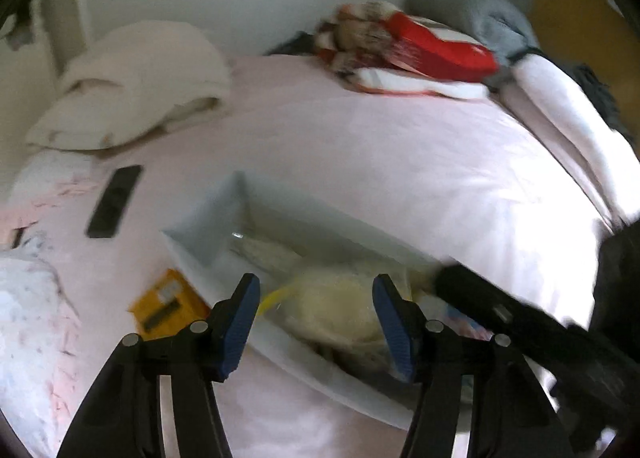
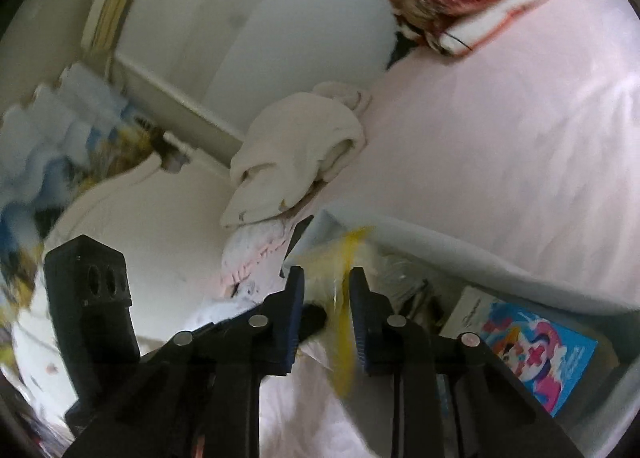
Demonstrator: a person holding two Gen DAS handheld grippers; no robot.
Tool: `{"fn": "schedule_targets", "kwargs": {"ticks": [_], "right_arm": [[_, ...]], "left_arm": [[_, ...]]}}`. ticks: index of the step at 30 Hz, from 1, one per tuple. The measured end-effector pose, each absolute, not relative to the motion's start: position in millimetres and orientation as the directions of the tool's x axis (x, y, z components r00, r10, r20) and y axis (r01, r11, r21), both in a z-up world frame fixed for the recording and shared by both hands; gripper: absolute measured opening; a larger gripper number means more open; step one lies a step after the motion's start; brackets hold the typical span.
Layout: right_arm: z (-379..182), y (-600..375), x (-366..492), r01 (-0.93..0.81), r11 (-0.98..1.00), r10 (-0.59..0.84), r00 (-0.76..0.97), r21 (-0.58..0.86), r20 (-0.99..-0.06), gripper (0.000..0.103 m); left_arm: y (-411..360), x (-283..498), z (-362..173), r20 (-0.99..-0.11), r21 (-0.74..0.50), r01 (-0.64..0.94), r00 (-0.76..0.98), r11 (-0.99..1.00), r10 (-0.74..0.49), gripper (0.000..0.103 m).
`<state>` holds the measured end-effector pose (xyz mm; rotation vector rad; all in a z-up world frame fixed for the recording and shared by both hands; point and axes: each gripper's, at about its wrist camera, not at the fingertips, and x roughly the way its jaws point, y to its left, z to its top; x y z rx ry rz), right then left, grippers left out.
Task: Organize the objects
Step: 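Lower the clear bag into the white box and open the left gripper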
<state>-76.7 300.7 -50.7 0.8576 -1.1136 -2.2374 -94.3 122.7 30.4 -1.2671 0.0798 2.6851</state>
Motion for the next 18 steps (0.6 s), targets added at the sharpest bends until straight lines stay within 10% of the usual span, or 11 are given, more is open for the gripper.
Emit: {"fn": "schedule_targets", "kwargs": {"ticks": [12,18], "right_arm": [[-44.6,290.5,-78.3,0.152,-0.575,-0.666,-0.658,0.804,-0.351,0.015],[-38.4,255.7,-75.6,0.224,-0.650,-0.669,-0.622,0.726,-0.407,0.041]], "left_arm": [[72.1,-72.2,39.3,-0.733,0.020,-0.025,-0.680,-0.999,0.002,0.057],[23.4,-39.6,22.2,-0.759,0.002,0.034,-0.651,-0.999,-0.024,0.057]]}}
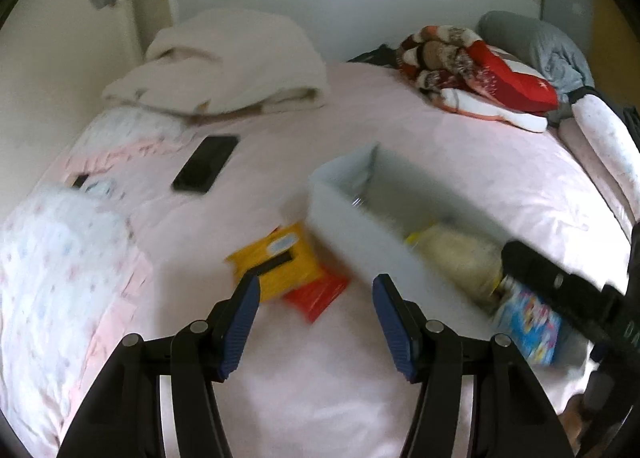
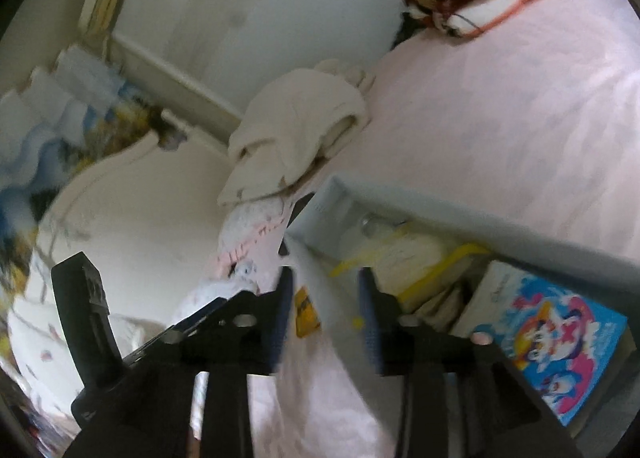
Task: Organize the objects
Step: 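Lower the clear bag into the white box and open the left gripper, then move the right gripper to the red packet and grasp it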
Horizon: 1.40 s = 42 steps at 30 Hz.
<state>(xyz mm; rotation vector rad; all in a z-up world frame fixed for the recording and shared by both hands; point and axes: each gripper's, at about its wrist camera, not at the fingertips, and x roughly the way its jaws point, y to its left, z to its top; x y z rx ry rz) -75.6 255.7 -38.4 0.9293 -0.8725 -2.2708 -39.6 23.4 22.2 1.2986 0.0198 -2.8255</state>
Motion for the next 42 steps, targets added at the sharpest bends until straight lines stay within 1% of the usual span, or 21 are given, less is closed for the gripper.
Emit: {"fn": "schedule_targets", "kwargs": {"ticks": [6,9,12,14,16,17,19,22,23,25,26,30,32,34,36,37,38,39,40,41,42], "right_arm": [[-29.6,207.2,-60.1,0.360,-0.737,-0.653,-0.599,0.572,-0.464,0.041],[-32.0,186.3,-48.1,0.412,-0.748,-0.655,-0.587,0.521,-0.475,0.041],[-37.3,162.9,-39.4,0.455,-0.754,-0.656,-0.562,0.474,-0.504,0.041],[-44.1,141.9,-32.4,0.480,-0.776,-0.630,-0.560,0.409,-0.538,0.043],[-50.5,125.4,-27.6,0.494,-0.805,-0.584,-0.566,0.327,-0.583,0.046],[-56.1,116.1,-25.0,0.505,-0.822,-0.546,-0.571,0.263,-0.613,0.046],[-61.7,107.2,-22.6,0.521,-0.827,-0.520,-0.569,0.209,-0.638,0.046],[-65.7,100.4,-25.8,0.546,-0.816,-0.523,-0.558,0.190,-0.645,0.046],[-65.2,95.8,-29.3,0.544,-0.825,-0.500,-0.575,0.154,-0.648,0.047],[-64.5,86.4,-39.9,0.545,-0.828,-0.485,-0.581,0.130,-0.654,0.051],[-64.1,79.1,-47.0,0.543,-0.830,-0.480,-0.577,0.129,-0.661,0.051],[-64.4,38.7,-91.0,0.490,-0.864,-0.429,-0.590,0.120,-0.684,0.052],[-70.5,15.4,-112.1,0.473,-0.878,-0.376,-0.588,0.073,-0.716,0.052],[-81.3,-4.0,-133.1,0.443,-0.896,-0.292,-0.601,-0.006,-0.744,0.052],[-101.7,-11.3,-152.5,0.412,-0.911,-0.237,-0.564,-0.021,-0.791,0.053],[-103.9,-10.0,-153.8,0.424,-0.905,-0.255,-0.586,-0.023,-0.769,0.054],[-106.6,-7.2,-156.3,0.434,-0.901,-0.270,-0.568,-0.003,-0.778,0.054],[-108.3,-2.4,-158.5,0.430,-0.902,-0.293,-0.533,0.044,-0.794,0.057],[-112.2,8.7,-161.2,0.410,-0.899,-0.354,-0.467,0.156,-0.810,0.059],[-115.3,21.6,-160.9,0.377,-0.888,-0.418,-0.420,0.264,-0.805,0.059],[-116.3,33.2,-156.3,0.361,-0.878,-0.450,-0.403,0.314,-0.797,0.059]], "left_arm": [[-27.4,10.9,-10.7,-0.797,0.009,0.118,-0.599,-0.993,-0.079,0.056],[-41.4,34.2,-35.5,-0.811,0.029,0.139,-0.576,-0.990,-0.105,0.056],[-52.3,49.1,-64.1,-0.817,0.004,0.145,-0.570,-0.989,-0.087,0.056],[-55.3,56.3,-84.5,-0.819,0.025,0.159,-0.563,-0.987,-0.112,0.056],[-59.7,53.0,-100.2,-0.842,0.045,0.196,-0.521,-0.980,-0.142,0.055],[-61.6,50.4,-100.6,-0.841,0.022,0.189,-0.528,-0.982,-0.121,0.055],[-63.8,42.7,-92.3,-0.809,0.011,0.200,-0.574,-0.980,-0.127,0.055],[-66.8,32.2,-81.1,-0.788,-0.022,0.189,-0.608,-0.982,-0.099,0.055],[-69.2,32.0,-78.6,-0.782,-0.039,0.189,-0.617,-0.981,-0.088,0.056],[-75.8,29.2,-75.8,-0.781,-0.060,0.192,-0.620,-0.979,-0.074,0.055],[-79.5,29.1,-75.6,-0.782,-0.066,0.195,-0.620,-0.979,-0.071,0.056],[-96.7,30.9,-73.3,-0.784,-0.109,0.221,-0.619,-0.969,-0.053,0.055],[-100.0,30.0,-71.7,-0.779,-0.110,0.227,-0.624,-0.968,-0.057,0.055],[-98.1,27.2,-70.7,-0.779,-0.077,0.213,-0.622,-0.974,-0.075,0.055],[-95.7,25.8,-70.5,-0.781,-0.067,0.196,-0.620,-0.978,-0.071,0.055],[-94.4,25.8,-70.0,-0.783,-0.066,0.189,-0.618,-0.980,-0.066,0.055],[-92.8,25.8,-69.7,-0.786,-0.066,0.179,-0.616,-0.982,-0.060,0.055],[-90.8,25.9,-69.6,-0.788,-0.064,0.171,-0.614,-0.983,-0.055,0.055],[-88.2,26.1,-69.2,-0.788,-0.064,0.163,-0.614,-0.985,-0.050,0.055],[-86.1,27.3,-68.7,-0.787,-0.068,0.157,-0.616,-0.985,-0.043,0.055],[-84.2,28.2,-68.2,-0.787,-0.074,0.149,-0.616,-0.986,-0.034,0.055]]}}
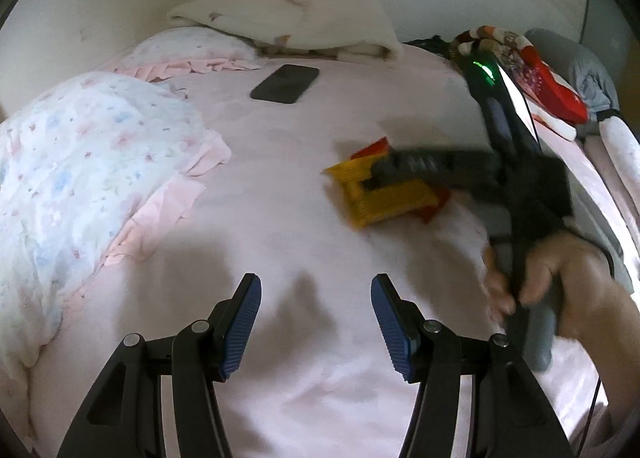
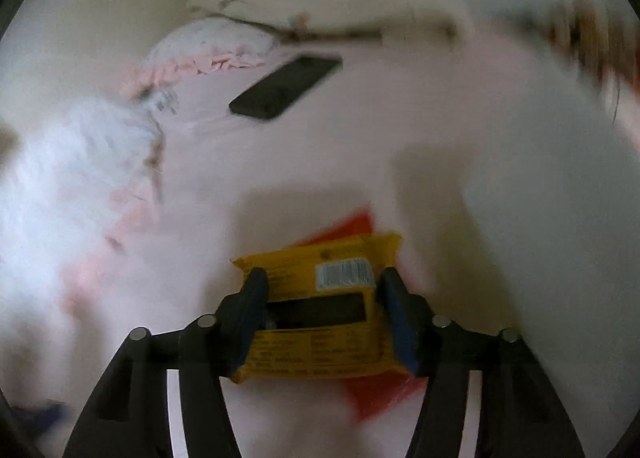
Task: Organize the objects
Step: 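Move the right gripper to the red packet and grasp it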
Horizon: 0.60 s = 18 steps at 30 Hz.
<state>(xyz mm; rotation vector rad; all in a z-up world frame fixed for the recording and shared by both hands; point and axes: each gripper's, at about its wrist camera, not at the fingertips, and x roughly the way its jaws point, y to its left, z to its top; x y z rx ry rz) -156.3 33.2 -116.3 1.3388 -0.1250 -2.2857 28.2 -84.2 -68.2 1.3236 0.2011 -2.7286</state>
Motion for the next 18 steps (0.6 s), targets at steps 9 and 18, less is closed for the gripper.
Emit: {"fn": "schedule_targets", "kwargs": {"ticks": [9,18], "right_arm": [[-134.0,69.0,-45.3,0.567,-0.793,-0.444,-0.291,0.221,-0.847,0.058],[-82.3,41.4,-79.1,0.571,-0.810,-0.456,-0.464,0.138,-0.760,0.045]], "left_arm": [[-74.1,41.9,-62.8,-0.785,-0.104,0.143,-0.620,-0.984,-0.008,0.055],[-88.1,47.4,-54.2,-0.772,-0.135,0.181,-0.635,-0.974,-0.011,0.055]]}}
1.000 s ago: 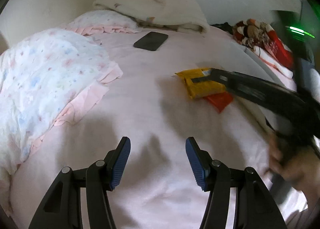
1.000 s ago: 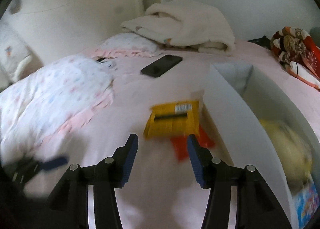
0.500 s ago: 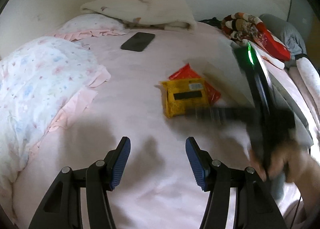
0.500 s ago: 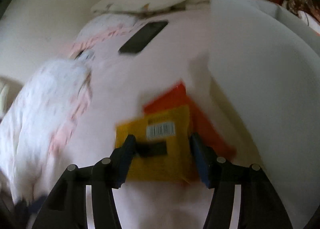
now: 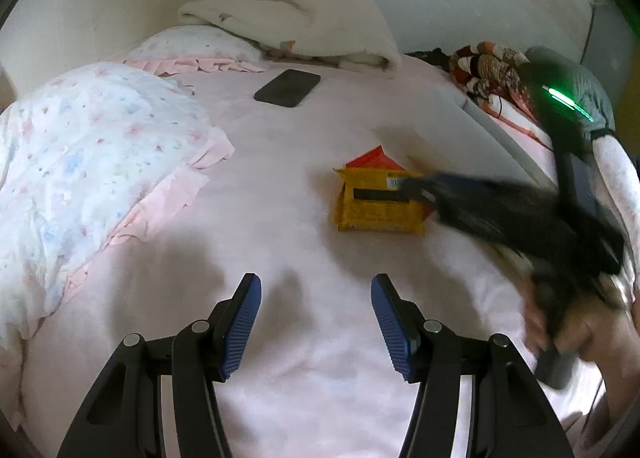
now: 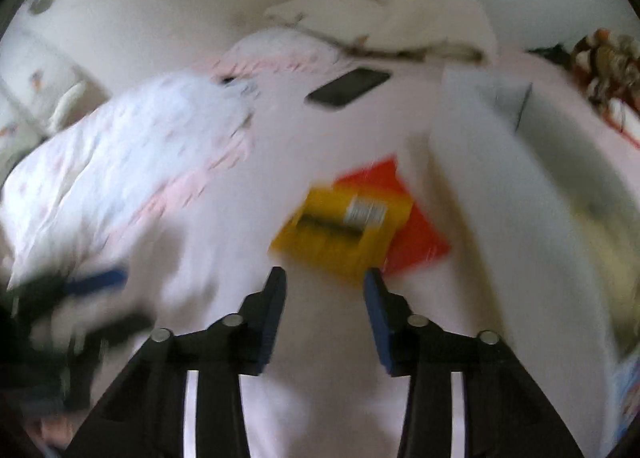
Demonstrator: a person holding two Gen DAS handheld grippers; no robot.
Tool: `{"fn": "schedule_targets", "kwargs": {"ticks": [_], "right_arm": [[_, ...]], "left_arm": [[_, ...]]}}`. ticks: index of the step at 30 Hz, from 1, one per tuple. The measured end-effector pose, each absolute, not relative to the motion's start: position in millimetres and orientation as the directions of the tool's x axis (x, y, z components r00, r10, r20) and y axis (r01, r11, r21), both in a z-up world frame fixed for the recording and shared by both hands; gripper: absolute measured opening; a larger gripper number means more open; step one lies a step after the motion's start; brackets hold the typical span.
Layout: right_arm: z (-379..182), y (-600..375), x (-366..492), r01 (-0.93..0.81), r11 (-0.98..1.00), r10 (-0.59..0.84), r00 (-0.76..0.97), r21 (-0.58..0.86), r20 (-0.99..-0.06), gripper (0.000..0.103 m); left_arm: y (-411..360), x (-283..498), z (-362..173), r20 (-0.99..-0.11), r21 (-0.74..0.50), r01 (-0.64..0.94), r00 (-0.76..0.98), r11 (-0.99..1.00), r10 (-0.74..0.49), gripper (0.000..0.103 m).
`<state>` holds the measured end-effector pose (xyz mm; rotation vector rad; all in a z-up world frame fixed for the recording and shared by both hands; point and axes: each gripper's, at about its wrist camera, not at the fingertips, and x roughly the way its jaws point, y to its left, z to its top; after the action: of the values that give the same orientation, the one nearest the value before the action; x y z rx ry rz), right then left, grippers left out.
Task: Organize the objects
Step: 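Move the right gripper to the red packet and grasp it, then hold the red packet in the right gripper while the left gripper grasps the yellow snack pack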
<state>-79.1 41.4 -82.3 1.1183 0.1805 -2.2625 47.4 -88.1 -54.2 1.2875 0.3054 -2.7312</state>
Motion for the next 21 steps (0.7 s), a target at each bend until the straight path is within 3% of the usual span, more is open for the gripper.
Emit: {"fn": "schedule_targets", "kwargs": {"ticks": [3,5,8,12,21], "right_arm": [[-79.3,-5.0,-114.7,0.609,-0.793,-0.403,-0.485,0.031,-0.776,0.045],[-85.0,-19.7,-135.9,0.597,-0.801,-0.403,-0.498,0.033,-0.768,0.045],[-121.3,-25.0,-182.2,0.502,-0.863,-0.288,-0.396,0.057,-0.872,0.050],[-127.7,-33.6,-170.1,0.544,-0.838,-0.218,-0.414,-0.049,-0.884,0.053],[-127.4,38.0,-65.2,0.509,-0.839,-0.352,-0.237,0.193,-0.906,0.053]], "left_arm": [[-93.2,43.5,-51.6,-0.768,-0.142,0.183,-0.640,-0.973,-0.008,0.055],[-96.4,39.7,-50.4,-0.770,-0.151,0.184,-0.638,-0.971,-0.001,0.055],[-102.6,38.8,-47.4,-0.765,-0.181,0.192,-0.644,-0.964,0.015,0.055],[-103.8,39.9,-44.8,-0.761,-0.180,0.181,-0.648,-0.967,0.021,0.055],[-75.6,60.4,-54.3,-0.792,-0.204,0.062,-0.597,-0.977,0.127,0.055]]}}
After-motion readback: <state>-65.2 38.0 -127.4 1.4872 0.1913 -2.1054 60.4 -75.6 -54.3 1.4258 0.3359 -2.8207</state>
